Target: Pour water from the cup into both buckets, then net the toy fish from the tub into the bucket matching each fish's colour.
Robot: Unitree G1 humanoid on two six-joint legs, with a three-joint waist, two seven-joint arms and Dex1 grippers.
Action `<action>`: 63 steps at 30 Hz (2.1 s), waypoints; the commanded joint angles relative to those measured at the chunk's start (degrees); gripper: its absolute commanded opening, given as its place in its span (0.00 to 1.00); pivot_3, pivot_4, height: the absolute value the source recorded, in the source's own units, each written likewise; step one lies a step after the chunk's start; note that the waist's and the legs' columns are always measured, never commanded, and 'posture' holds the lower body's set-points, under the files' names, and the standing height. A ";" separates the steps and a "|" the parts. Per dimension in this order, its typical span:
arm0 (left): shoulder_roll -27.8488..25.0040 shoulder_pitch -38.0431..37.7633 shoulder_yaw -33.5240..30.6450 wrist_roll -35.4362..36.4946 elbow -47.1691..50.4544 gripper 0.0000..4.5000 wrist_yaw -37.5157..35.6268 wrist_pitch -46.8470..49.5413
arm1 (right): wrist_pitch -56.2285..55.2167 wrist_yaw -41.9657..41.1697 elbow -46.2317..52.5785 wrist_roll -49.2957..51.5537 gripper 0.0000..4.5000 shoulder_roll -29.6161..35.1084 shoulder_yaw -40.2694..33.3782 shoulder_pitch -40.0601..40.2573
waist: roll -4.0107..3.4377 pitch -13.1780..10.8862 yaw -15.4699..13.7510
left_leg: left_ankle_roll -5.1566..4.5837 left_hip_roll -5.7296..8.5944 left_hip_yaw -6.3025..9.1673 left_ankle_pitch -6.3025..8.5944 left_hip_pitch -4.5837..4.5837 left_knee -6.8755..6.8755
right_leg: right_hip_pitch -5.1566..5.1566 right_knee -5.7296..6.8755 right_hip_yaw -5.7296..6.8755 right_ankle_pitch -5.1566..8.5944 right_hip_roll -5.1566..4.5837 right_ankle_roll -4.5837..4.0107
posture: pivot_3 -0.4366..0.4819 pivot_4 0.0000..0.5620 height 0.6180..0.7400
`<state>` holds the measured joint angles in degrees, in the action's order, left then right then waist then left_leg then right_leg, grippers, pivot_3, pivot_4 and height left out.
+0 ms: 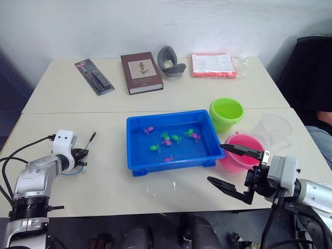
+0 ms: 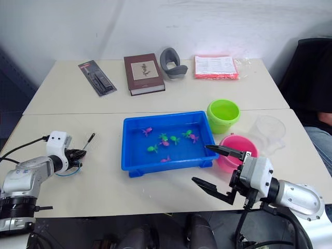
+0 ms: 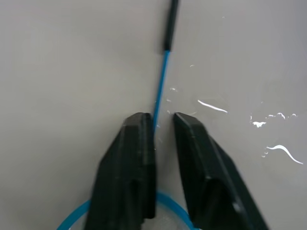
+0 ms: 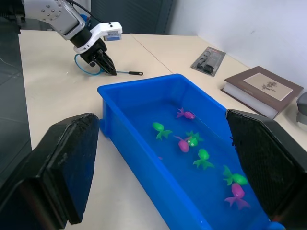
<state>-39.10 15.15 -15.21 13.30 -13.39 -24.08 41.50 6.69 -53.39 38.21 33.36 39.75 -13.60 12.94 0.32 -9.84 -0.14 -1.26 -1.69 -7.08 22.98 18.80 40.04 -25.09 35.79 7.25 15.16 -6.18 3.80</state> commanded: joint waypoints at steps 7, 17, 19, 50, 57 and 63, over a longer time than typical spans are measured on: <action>-2.67 2.27 -4.66 9.60 4.00 0.00 -25.67 -30.28 | 14.22 2.15 4.73 11.84 1.00 8.38 -2.48 -4.21 | 0.30 -0.12 -0.79 | 0.00 0.03 0.24 -0.01 0.34 0.19 | -0.16 -0.16 -0.07 0.00 -0.19 0.00 | 0.48 0.27 1.00; -14.03 12.59 16.98 10.89 18.29 0.00 -57.86 -27.14 | 35.82 11.23 0.99 19.01 1.00 14.12 7.22 -25.88 | 0.06 -0.19 -0.93 | -0.05 0.10 0.16 -0.04 0.40 0.20 | -0.19 -0.18 0.26 0.00 -0.06 0.00 | 0.48 0.27 1.00; -12.14 16.18 20.74 11.11 20.00 0.00 -58.54 -23.84 | 41.73 15.07 -0.25 18.97 1.00 13.33 10.61 -30.39 | 0.07 -0.20 -1.05 | -0.05 0.10 0.16 -0.05 0.44 0.22 | -0.19 -0.17 0.29 0.00 0.21 0.00 | 0.48 0.27 1.00; 1.98 23.81 30.44 2.22 18.43 0.00 -53.38 -22.97 | 63.35 25.65 -5.27 32.07 0.88 -1.13 15.68 -42.40 | 0.09 -0.22 -1.05 | -0.11 0.02 0.28 -0.07 0.76 0.40 | -0.27 -0.11 0.32 -0.05 0.49 0.08 | 0.48 0.27 1.00; 2.33 23.66 30.00 2.13 18.54 0.00 -52.52 -23.43 | 62.31 25.57 -4.51 31.05 0.27 -1.30 16.15 -40.35 | 0.09 -0.22 -1.06 | -0.11 0.02 0.28 -0.07 0.77 0.41 | -0.27 -0.11 0.31 -0.06 0.49 0.09 | 0.48 0.27 1.00; 1.42 22.49 28.64 2.39 18.10 0.00 -53.14 -26.16 | 59.28 24.44 -2.77 29.76 0.01 -0.75 14.91 -38.08 | 0.09 -0.22 -1.07 | -0.11 0.03 0.29 -0.07 0.78 0.42 | -0.27 -0.12 0.30 -0.06 0.49 0.09 | 0.48 0.27 1.00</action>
<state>-36.78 37.82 15.21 15.50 3.93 -77.33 16.74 67.55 -27.44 32.43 62.62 38.73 3.16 -25.63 0.41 -10.06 -1.21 -1.38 -1.67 -6.79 22.91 19.58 40.46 -25.36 35.68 7.55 15.10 -5.68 3.89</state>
